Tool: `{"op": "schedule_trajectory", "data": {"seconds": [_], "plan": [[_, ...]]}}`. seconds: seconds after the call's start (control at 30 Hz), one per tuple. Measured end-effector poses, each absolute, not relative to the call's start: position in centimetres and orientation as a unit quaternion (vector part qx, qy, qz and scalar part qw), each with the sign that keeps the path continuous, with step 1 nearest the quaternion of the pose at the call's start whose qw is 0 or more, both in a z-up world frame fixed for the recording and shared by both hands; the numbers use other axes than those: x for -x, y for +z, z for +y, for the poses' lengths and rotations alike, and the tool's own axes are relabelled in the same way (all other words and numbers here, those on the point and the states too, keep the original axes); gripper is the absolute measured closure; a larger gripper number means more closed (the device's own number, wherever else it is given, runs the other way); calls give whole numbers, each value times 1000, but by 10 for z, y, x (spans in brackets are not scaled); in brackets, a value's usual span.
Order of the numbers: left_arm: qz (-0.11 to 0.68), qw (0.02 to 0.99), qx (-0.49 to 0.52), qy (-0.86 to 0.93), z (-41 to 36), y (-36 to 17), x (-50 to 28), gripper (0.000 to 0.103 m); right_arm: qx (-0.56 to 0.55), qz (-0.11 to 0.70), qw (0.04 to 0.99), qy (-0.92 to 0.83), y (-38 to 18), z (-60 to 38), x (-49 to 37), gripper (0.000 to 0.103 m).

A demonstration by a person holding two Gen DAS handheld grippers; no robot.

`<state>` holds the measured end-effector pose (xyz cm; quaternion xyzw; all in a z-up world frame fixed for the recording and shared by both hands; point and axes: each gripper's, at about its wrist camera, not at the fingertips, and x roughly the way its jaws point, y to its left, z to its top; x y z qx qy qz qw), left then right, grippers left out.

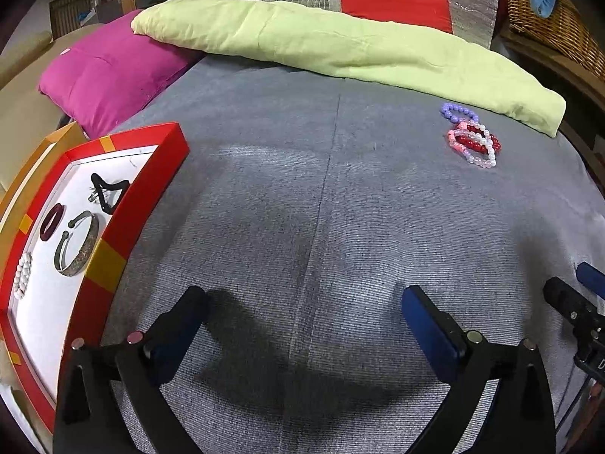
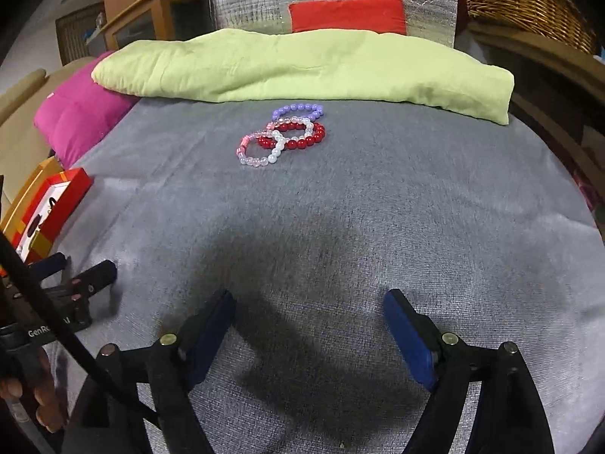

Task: Organize jewelry
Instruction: 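Move both open tools over the purple, red and pink bead bracelets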

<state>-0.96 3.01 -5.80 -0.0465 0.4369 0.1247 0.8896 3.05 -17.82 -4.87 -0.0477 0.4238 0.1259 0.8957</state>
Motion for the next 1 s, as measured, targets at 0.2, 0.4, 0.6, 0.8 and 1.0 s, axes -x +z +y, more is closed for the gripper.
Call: {"op": "schedule_trajectory", "data": {"seconds": [0.2,0.4,0.6,0.8,1.0], "plan": [[429,893,45,127,30,-59,14,0,16,425,896,128,-45,-190,-30,19],[429,893,47,128,31,-58,15,0,-14,424,899,112,-40,-206,-30,19],[433,891,53,128,32,-58,14,0,-48,438,892,104,-34,-216,-37,19],[441,887,60,128,34,-57,11,0,-55,448,886,112,-18,-199,-63,32],[446,884,67,125,38,-58,6,0,-62,467,876,103,-8,-172,-115,45]]}}
